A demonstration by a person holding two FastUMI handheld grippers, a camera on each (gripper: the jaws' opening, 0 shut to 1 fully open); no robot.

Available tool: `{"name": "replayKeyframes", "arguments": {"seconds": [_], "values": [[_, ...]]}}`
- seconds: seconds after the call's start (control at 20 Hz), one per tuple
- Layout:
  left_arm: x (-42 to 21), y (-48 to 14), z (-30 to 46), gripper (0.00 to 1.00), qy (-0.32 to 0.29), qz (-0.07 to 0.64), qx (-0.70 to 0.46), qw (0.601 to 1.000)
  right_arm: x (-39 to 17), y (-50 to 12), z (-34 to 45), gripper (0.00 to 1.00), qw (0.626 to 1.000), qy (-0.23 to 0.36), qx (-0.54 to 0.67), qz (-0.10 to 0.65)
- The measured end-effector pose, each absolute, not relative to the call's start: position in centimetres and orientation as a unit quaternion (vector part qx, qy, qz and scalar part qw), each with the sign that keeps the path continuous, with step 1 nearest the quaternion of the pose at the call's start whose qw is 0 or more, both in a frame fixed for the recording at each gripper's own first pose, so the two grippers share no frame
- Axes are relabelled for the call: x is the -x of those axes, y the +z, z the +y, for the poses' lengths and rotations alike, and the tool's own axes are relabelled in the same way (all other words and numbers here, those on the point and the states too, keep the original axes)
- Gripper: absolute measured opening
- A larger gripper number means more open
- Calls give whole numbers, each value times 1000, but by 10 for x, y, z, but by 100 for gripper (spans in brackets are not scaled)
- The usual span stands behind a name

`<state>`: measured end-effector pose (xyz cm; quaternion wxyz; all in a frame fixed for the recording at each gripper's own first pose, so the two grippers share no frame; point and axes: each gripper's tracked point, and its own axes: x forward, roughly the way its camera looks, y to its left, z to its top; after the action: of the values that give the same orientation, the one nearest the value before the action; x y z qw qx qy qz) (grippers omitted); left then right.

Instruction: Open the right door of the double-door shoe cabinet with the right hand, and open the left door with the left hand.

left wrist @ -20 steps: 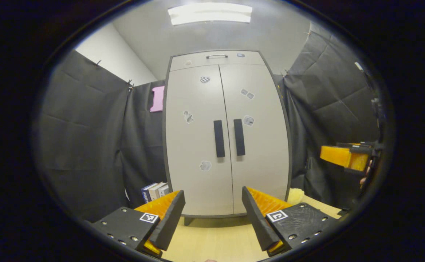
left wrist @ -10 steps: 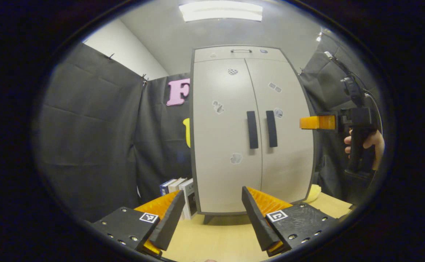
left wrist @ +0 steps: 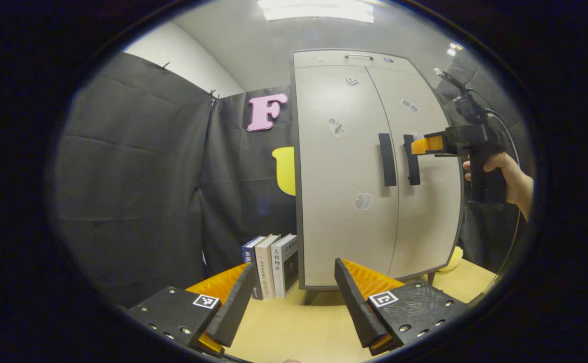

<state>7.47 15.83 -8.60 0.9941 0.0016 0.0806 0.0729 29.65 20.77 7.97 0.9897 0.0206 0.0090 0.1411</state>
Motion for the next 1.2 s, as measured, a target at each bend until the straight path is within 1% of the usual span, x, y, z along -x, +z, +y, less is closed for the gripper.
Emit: {"name": "replayKeyframes", "arguments": {"seconds": [0.1, 0.15, 0.25, 0.3, 0.35, 0.4, 0.5, 0.55, 0.6, 0.65, 0.7, 0.75, 0.8, 0.85, 0.9, 0.95, 1.05, 1.2], "values": [[-77, -91, 162, 92, 73, 86, -3, 994, -307, 75, 213, 98, 991, 134, -8, 14], [-77, -92, 163, 92, 73, 88, -3, 993, -314, 73, 215, 92, 991, 130, -3, 18], [-78, -93, 165, 92, 76, 89, 0, 993, -322, 66, 220, 92, 992, 124, -2, 30], [-80, -96, 168, 92, 77, 90, 2, 993, -327, 64, 221, 84, 992, 119, -3, 36], [-83, -98, 171, 92, 78, 92, 2, 993, -331, 62, 222, 72, 992, 114, -4, 44], [-86, -103, 176, 92, 79, 95, 3, 992, -334, 59, 224, 69, 992, 113, -2, 52], [-89, -110, 182, 92, 81, 99, 4, 992, -341, 51, 225, 70, 992, 109, 6, 68], [-89, -111, 184, 92, 82, 100, 6, 992, -344, 54, 225, 55, 992, 104, 8, 72], [-89, -112, 185, 92, 84, 100, 9, 991, -344, 56, 226, 49, 992, 101, 8, 71], [-91, -113, 186, 92, 84, 99, 13, 991, -344, 54, 226, 46, 992, 103, 13, 77], [-91, -114, 185, 92, 83, 100, 16, 991, -347, 51, 228, 48, 991, 106, 6, 83], [-92, -114, 184, 92, 81, 100, 18, 991, -344, 54, 228, 33, 990, 108, 1, 91], [-91, -113, 182, 92, 80, 99, 18, 992, -346, 52, 227, 33, 988, 112, -7, 104], [-91, -110, 182, 92, 79, 96, 17, 992, -345, 51, 228, 23, 986, 119, -10, 115], [-90, -108, 180, 92, 78, 92, 17, 993, -345, 51, 230, 23, 985, 122, -23, 118], [-89, -105, 178, 92, 76, 88, 18, 993, -342, 51, 228, 15, 984, 129, -18, 125], [-86, -100, 173, 92, 72, 82, 22, 994, -337, 51, 227, 15, 983, 130, -2, 128], [-80, -96, 169, 92, 72, 79, 20, 994, -327, 52, 226, 15, 982, 138, -10, 131]]}}
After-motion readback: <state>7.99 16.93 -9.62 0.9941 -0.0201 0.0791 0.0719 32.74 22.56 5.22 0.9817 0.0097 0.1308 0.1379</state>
